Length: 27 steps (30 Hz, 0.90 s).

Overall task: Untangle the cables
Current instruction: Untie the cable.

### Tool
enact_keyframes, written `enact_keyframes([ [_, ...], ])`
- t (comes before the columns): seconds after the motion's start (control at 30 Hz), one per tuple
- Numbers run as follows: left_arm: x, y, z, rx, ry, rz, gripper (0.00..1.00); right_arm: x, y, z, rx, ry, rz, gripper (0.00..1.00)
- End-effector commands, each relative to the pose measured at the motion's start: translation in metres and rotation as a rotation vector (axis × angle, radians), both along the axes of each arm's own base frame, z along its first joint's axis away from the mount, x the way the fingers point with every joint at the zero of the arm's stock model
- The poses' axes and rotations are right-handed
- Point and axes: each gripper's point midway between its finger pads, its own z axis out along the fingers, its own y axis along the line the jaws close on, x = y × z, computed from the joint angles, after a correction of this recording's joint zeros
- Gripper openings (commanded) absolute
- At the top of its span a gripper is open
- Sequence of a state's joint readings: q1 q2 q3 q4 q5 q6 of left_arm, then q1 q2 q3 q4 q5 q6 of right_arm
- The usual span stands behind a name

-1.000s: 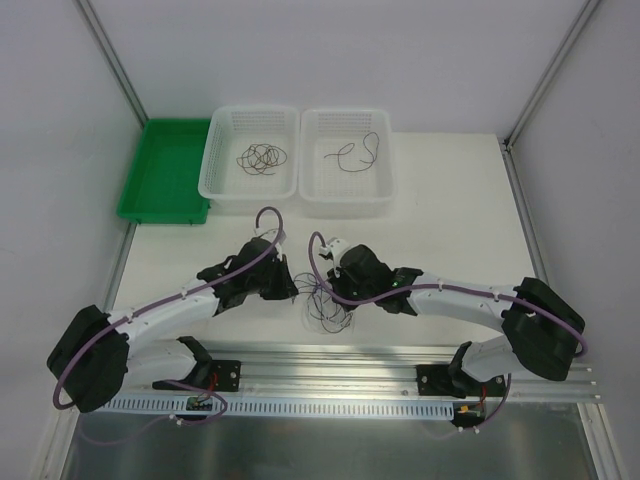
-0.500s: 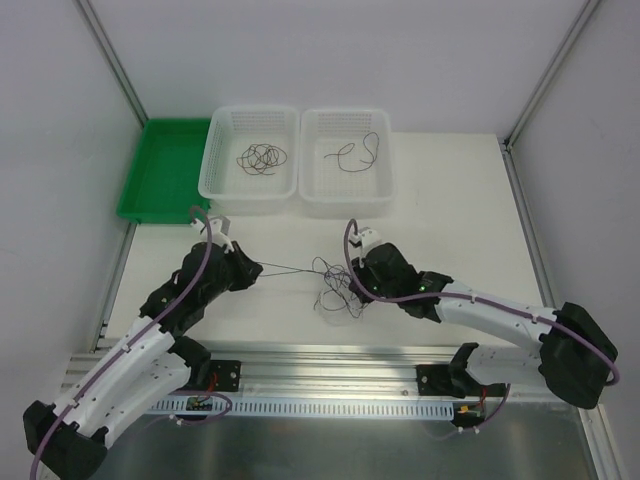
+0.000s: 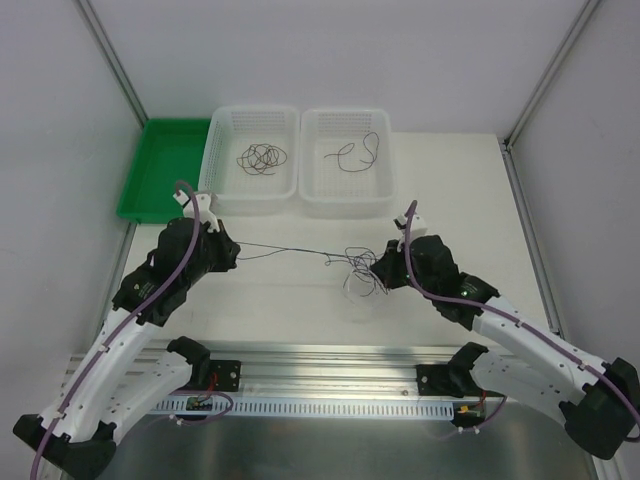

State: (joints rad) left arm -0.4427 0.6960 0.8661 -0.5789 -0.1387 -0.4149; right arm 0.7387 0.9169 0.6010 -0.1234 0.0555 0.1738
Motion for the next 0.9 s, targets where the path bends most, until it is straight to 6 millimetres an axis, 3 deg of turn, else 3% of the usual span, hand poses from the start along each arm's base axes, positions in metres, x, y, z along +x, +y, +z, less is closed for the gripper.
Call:
enact_keyframes([
  [0.0,0.007,0.081,0.016,0.280,-0.056,0.278,0.00,-0.009,-0.074,-0.034,-0.252,0.101,-0.195,0.04],
  [0.07,0.007,0.081,0.012,0.289,-0.047,0.274,0.00,-0.011,-0.075,-0.028,-0.255,0.101,-0.177,0.13],
  [0.1,0.007,0.075,0.008,0.275,-0.040,0.247,0.00,-0.015,-0.070,-0.026,-0.246,0.104,-0.141,0.30],
  [0.2,0.010,0.049,-0.006,0.199,-0.032,0.131,0.00,-0.020,-0.057,-0.015,-0.210,0.112,-0.060,0.63],
  [0.27,0.010,0.035,-0.020,0.160,-0.019,0.070,0.00,-0.022,-0.049,-0.009,-0.191,0.116,-0.026,0.73],
  [0.43,0.008,0.025,-0.027,0.149,0.002,0.011,0.00,-0.028,-0.035,0.010,-0.163,0.081,0.034,0.82],
  [0.5,0.008,0.024,-0.029,0.148,0.004,0.005,0.00,-0.035,-0.022,0.022,-0.148,0.066,0.103,0.87],
  [0.53,0.008,0.023,-0.032,0.145,0.013,-0.005,0.00,-0.049,-0.001,0.035,-0.086,0.059,0.229,0.92],
  [0.57,0.007,0.021,-0.033,0.143,0.018,-0.012,0.00,-0.050,0.001,0.036,-0.088,0.053,0.240,0.92],
  [0.6,0.007,0.021,-0.036,0.145,0.024,-0.018,0.00,-0.060,0.018,0.050,-0.002,0.042,0.328,0.92],
  [0.67,0.007,0.019,-0.039,0.147,0.038,-0.031,0.00,-0.062,0.026,0.059,0.028,0.027,0.349,0.94],
  [0.7,0.006,0.019,-0.039,0.148,0.037,-0.032,0.00,-0.054,0.020,0.061,-0.011,0.005,0.297,0.95],
  [0.77,0.006,0.019,-0.038,0.148,0.031,-0.034,0.00,-0.039,0.012,0.046,-0.116,0.014,0.202,0.94],
  [0.87,0.006,0.019,-0.037,0.145,0.026,-0.029,0.00,-0.043,0.020,0.017,-0.221,0.085,0.204,0.94],
])
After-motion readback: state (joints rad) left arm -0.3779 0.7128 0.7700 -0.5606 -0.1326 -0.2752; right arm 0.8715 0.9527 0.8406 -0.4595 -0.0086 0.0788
